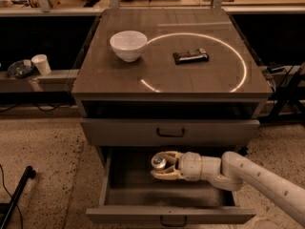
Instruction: Place redbull can into middle drawer
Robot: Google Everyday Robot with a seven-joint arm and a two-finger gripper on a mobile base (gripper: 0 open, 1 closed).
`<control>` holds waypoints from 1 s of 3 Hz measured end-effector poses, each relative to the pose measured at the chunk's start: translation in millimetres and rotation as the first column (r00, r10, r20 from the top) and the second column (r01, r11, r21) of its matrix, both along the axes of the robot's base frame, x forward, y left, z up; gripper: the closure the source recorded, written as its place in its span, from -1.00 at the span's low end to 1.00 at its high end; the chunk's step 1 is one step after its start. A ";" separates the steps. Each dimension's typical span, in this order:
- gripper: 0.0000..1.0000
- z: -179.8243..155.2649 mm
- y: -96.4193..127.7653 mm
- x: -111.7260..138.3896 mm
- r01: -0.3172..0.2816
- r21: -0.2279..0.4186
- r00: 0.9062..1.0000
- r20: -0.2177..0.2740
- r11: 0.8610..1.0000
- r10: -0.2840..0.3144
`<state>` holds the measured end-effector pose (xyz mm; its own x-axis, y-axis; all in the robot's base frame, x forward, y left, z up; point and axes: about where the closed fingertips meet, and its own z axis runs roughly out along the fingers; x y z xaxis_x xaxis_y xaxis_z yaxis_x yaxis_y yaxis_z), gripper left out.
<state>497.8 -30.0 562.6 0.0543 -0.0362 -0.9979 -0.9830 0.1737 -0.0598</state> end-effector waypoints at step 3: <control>0.93 -84.3 44.7 7.4 -0.057 -0.146 0.998 -0.013 0.988 0.055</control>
Offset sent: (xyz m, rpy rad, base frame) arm 0.0115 0.0402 -0.0819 -0.0782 -0.0221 0.0555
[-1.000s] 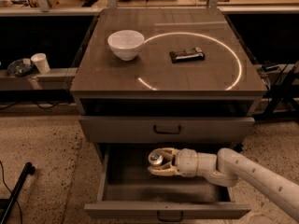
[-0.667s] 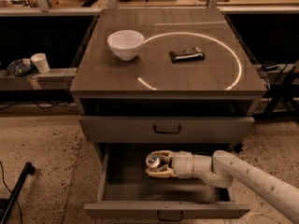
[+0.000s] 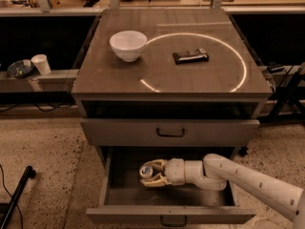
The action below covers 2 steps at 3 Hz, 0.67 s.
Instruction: Place redbull can into middle drawer
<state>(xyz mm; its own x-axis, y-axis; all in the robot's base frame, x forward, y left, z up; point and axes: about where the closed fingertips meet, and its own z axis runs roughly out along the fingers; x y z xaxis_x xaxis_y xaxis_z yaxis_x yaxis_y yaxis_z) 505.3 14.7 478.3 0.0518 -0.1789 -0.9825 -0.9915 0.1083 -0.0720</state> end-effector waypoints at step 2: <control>0.01 -25.8 8.7 -3.2 0.010 0.021 0.993 -0.118 1.000 -0.008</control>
Offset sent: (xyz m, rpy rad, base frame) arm -0.0091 0.0116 -0.0428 0.0828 0.2048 -0.0037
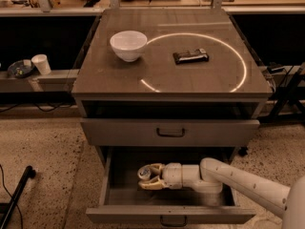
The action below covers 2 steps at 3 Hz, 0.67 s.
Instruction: Place redbull can into middle drawer
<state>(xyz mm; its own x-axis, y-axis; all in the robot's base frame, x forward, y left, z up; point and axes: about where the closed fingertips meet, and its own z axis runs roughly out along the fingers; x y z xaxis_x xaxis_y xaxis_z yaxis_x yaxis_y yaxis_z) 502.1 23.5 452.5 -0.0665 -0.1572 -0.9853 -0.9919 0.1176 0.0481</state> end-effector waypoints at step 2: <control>-0.92 -1.1 0.9 -1.1 -0.002 0.004 1.000 -0.004 1.000 0.002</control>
Offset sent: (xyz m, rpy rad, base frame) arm -0.0011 0.0008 -0.0011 0.0042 0.0045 0.0017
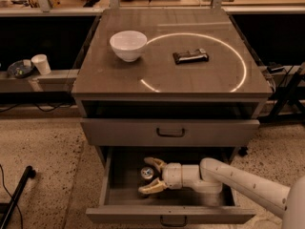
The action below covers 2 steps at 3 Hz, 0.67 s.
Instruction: Place redbull can into middle drawer
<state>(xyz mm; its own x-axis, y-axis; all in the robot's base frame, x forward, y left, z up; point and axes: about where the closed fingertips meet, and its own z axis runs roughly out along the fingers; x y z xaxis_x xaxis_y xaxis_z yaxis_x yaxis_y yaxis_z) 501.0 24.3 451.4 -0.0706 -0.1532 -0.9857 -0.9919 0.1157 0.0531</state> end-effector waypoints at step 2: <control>-1.00 0.0 0.1 0.0 0.000 0.000 1.000 0.000 1.000 0.000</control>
Offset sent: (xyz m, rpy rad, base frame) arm 0.0000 0.0000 0.0000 0.0000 0.0000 0.0000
